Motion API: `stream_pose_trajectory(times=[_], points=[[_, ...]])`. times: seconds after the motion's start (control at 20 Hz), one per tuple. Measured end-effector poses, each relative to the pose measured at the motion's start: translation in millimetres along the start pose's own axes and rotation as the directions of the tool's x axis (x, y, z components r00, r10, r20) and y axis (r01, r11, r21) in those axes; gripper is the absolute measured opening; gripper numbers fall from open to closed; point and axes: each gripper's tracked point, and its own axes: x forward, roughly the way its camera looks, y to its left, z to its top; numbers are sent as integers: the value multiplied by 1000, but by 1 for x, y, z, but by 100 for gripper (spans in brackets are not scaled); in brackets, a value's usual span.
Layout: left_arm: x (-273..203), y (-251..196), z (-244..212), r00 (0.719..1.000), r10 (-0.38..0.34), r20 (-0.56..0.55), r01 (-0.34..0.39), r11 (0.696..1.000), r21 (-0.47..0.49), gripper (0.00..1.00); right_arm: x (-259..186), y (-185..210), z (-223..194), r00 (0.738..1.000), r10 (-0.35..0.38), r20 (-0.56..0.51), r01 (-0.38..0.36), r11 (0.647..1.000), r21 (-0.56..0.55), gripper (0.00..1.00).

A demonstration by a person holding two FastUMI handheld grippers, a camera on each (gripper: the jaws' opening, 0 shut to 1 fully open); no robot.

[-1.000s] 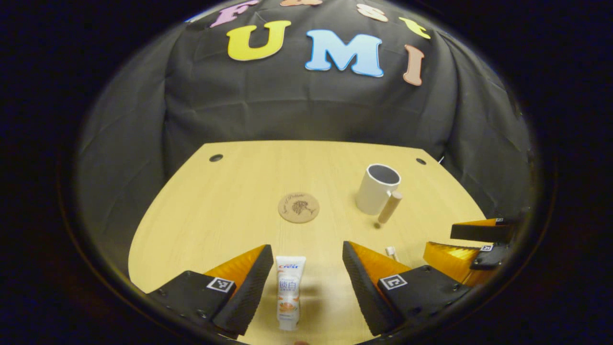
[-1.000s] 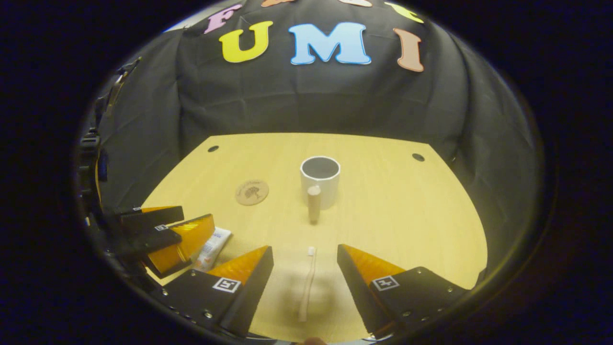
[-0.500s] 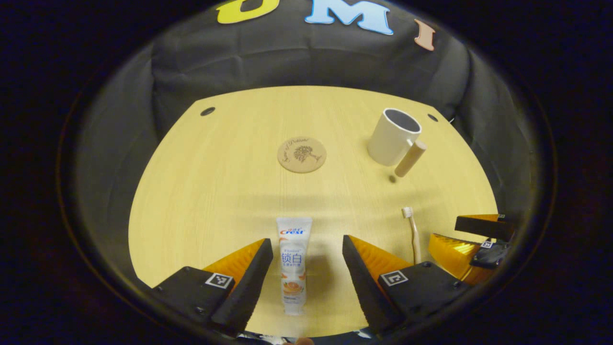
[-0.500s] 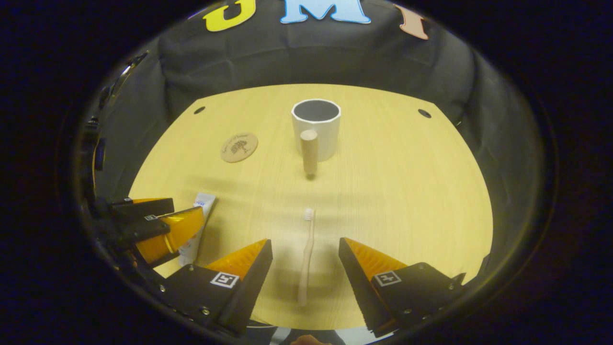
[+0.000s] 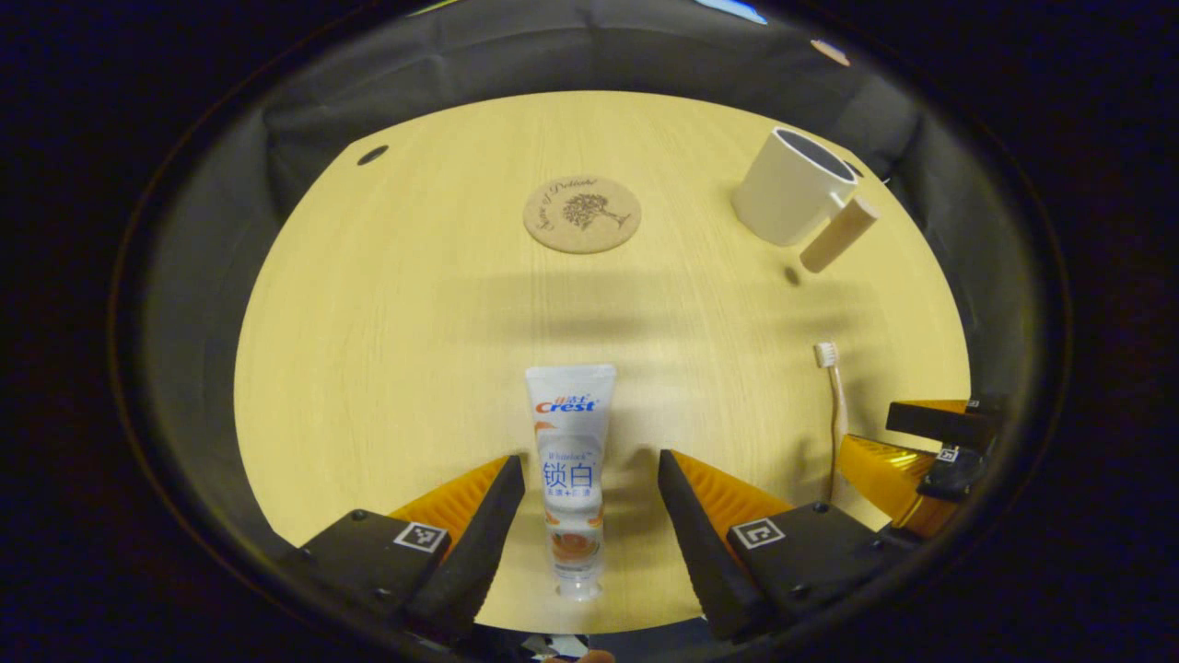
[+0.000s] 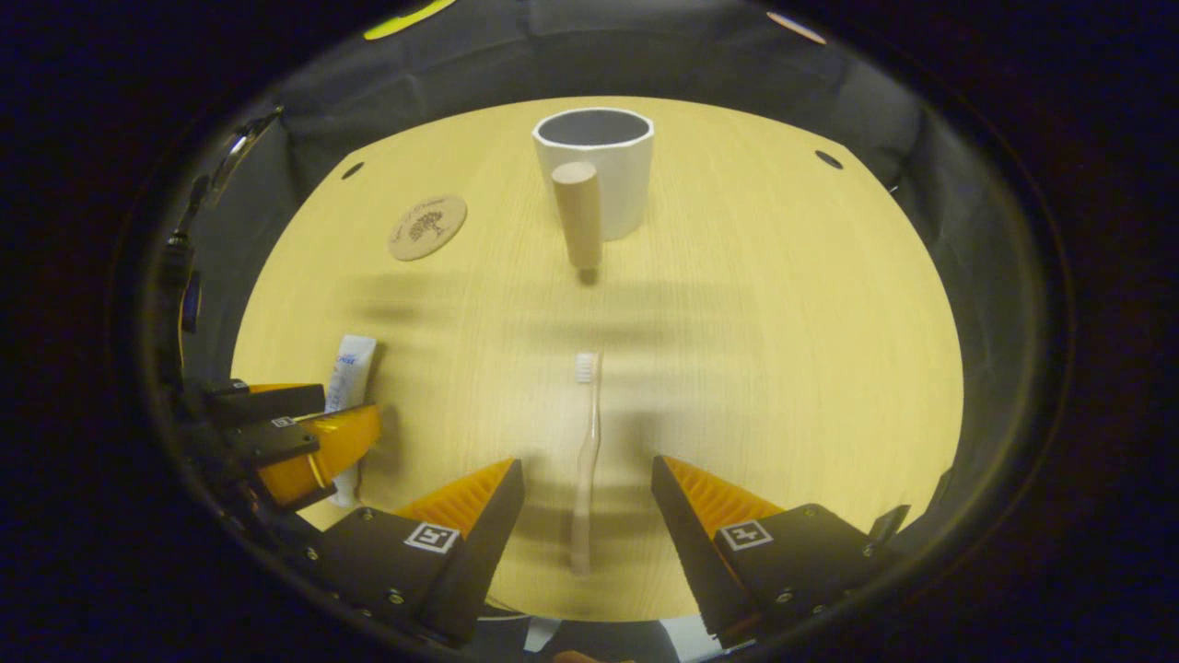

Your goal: Put the toothbrush and toothpaste on the desktop into the cup, then pick up the cup and place it on the coaster on the desktop.

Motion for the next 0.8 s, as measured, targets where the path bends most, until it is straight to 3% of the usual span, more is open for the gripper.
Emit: stream_pose_trajectory(times=[0.35, 0.4, 0.55, 0.65, 0.75, 0.8], points=[[10, -4, -7, 997, -17, -76, 17, 1000, -4, 96, 14, 3, -10, 995, -16, -99, 14, 1000, -15, 87], [11, -3, -7, 997, -12, -77, 12, 1000, -2, 96, 15, 5, -12, 993, -15, -117, 13, 1000, -20, 79], [12, -3, -7, 997, -3, -81, 3, 1000, -2, 96, 20, 7, -23, 986, -25, -163, 18, 999, -43, 79], [13, 0, -8, 996, 16, -84, -15, 1000, 9, 95, 23, 11, -31, 978, -15, -206, 10, 1000, -27, 58], [13, 2, -8, 996, 17, -83, -16, 1000, 13, 82, 23, 7, -26, 983, -45, -180, 36, 998, -50, 56], [13, 2, -8, 996, 18, -82, -18, 1000, 9, 77, 24, 7, -28, 980, -44, -192, 34, 998, -55, 41]])
